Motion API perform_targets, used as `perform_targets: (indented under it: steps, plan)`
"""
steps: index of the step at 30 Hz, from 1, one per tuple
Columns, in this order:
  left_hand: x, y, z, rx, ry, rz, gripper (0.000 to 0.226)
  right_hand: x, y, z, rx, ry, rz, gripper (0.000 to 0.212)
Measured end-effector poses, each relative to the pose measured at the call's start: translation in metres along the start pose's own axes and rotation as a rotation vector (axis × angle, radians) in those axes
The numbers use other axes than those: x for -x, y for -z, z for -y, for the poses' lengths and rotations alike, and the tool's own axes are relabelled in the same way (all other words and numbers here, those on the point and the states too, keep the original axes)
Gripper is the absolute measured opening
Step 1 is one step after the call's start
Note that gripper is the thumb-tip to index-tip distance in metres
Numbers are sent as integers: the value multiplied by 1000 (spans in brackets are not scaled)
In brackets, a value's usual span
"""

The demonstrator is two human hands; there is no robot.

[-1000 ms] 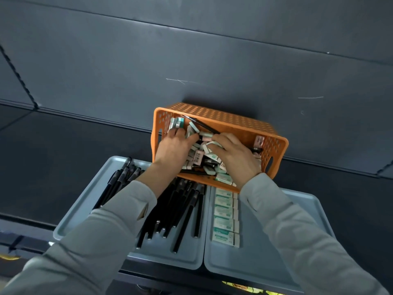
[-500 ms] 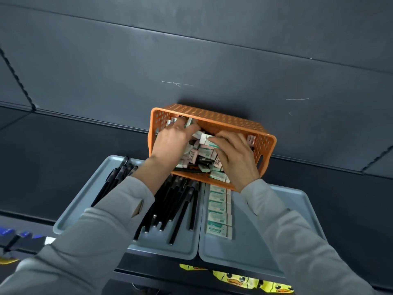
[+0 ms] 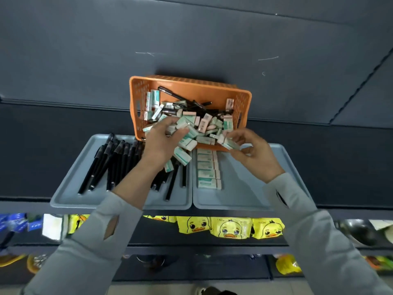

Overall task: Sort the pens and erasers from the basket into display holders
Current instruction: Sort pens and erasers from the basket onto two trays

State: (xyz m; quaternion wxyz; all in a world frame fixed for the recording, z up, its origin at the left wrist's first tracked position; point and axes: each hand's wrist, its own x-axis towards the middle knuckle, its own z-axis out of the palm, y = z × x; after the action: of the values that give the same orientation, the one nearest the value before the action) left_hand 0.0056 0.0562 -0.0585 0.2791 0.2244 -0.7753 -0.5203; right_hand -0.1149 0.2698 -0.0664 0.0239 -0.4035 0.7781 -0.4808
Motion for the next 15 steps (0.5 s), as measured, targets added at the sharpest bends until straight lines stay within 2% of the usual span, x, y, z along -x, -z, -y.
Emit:
perform_targets:
  steps: [4,8,15]
  plan:
    - [19,0,2,121,73,4,25,24,12,-12,280,-41,49,33]
    - [35,-3,-2,212,94,9,6,27,14,-22,515,-44,116,20]
    - [63,-22,-7,320,193,33,8,18,-15,-29,536,22,-45,18]
